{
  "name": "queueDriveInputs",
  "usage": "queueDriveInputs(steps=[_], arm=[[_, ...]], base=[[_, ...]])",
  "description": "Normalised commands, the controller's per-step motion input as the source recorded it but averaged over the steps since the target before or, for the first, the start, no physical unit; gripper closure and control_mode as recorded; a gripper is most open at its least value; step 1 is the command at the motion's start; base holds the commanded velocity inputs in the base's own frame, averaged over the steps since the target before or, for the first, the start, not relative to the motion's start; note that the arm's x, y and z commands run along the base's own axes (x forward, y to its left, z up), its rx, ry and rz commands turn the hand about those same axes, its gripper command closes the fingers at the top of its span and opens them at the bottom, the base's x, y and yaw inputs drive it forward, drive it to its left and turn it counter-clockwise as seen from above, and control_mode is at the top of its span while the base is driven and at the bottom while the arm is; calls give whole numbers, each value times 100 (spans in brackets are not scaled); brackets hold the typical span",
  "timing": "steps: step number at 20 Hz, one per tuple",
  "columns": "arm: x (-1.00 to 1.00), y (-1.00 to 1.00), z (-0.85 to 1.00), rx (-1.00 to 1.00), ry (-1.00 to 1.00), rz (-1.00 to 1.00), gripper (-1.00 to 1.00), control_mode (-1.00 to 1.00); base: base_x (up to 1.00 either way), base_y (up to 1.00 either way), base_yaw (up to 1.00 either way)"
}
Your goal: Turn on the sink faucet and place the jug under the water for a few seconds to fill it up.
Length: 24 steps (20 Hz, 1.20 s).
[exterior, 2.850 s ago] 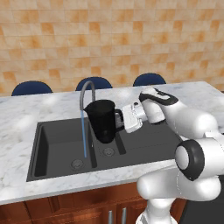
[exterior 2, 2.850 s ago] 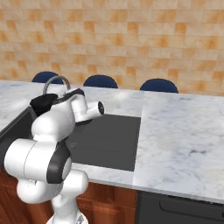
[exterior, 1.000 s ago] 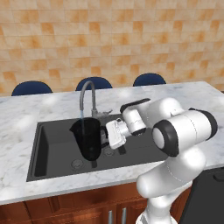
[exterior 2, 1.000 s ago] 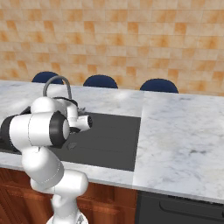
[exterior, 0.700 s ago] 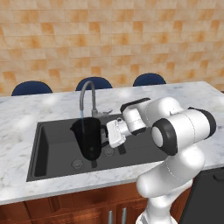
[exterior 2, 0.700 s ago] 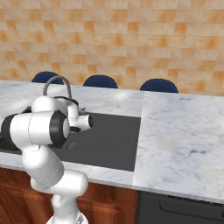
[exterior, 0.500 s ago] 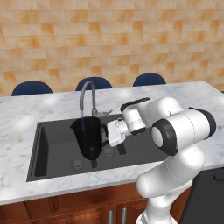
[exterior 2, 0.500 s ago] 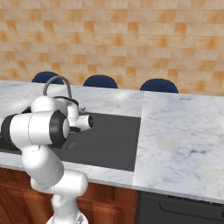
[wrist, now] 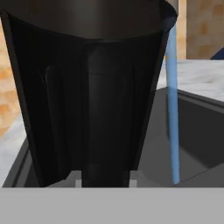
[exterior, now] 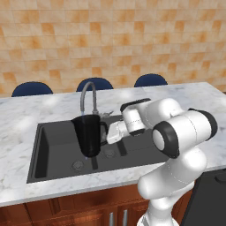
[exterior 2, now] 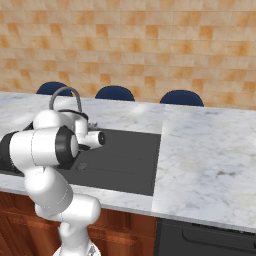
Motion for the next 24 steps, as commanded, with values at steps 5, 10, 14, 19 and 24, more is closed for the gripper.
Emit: queueDriveInputs(steps=[5, 10, 14, 19, 24], arm=[[12, 10, 0, -3, 10, -14, 100, -100], [12, 18, -4, -11, 6, -13, 100, -100], [8, 17, -16, -18, 0, -10, 100, -100], [5, 2, -17, -17, -2, -6, 100, -100], [0, 0, -7, -12, 0, -5, 100, -100]], base=[[0, 0, 0], [0, 0, 0], [0, 0, 0], [0, 0, 0], [0, 0, 0]])
